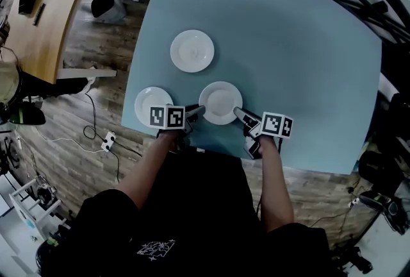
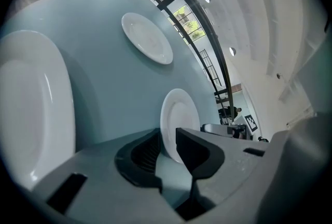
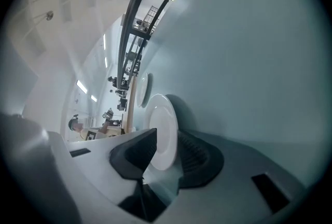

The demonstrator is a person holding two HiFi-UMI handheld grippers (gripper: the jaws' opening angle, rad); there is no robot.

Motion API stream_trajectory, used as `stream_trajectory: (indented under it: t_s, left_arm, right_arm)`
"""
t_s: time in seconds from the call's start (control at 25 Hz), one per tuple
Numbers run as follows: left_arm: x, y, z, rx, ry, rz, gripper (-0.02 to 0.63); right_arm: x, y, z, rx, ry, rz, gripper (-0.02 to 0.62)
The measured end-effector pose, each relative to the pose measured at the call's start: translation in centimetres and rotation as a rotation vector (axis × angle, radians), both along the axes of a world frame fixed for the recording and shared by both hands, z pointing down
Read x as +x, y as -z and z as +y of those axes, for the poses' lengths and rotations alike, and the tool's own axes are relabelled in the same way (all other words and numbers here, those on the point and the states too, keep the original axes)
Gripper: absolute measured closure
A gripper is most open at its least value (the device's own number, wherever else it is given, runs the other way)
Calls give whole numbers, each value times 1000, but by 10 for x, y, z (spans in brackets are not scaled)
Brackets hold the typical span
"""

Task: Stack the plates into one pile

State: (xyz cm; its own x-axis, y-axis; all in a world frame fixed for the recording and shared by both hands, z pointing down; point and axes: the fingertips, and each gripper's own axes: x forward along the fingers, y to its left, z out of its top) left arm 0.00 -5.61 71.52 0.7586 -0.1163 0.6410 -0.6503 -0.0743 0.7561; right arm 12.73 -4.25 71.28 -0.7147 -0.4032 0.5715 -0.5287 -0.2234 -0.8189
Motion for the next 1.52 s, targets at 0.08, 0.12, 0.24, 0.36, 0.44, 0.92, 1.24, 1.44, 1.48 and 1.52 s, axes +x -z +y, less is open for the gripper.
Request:
stream_trajectory:
  t_s: [0.08, 0.12, 0.24, 0.36, 0.44, 0.92, 1.24, 1.44, 1.48, 1.52]
  left_arm:
    - [0, -2, 0, -1, -12, -7, 517]
    - [-1, -2, -1, -4, -12, -7, 518]
    - [-5, -6, -2, -13, -8, -15, 557]
    - [-7, -7, -6, -20, 5, -14, 559]
    - [-8, -3, -9, -19, 14, -4, 560]
    - [-37, 30, -68, 55, 97, 8, 563]
    - [-59, 36, -109, 93, 139, 11, 565]
    - [-70, 35, -134, 112, 151, 2, 565]
    - [-72, 34, -139, 113, 156, 3, 565]
    - [-74, 33, -144, 113, 160, 4, 565]
  right_arm:
    - [-1, -2, 0, -10, 0, 18, 496]
    - [-1, -4, 1, -15, -5, 26, 508]
    - [0, -10, 1, -34, -17, 48, 553]
    - [0, -11, -1, -39, -18, 52, 563]
    - [-1, -8, -3, -36, -29, 41, 565]
    - [-29, 17, -70, 53, 2, 37, 563]
    - [-51, 21, -112, 80, 11, 35, 563]
    - [-61, 21, -135, 85, 2, 39, 563]
    - [-64, 21, -140, 87, 0, 42, 563]
    - [-66, 21, -145, 89, -1, 46, 564]
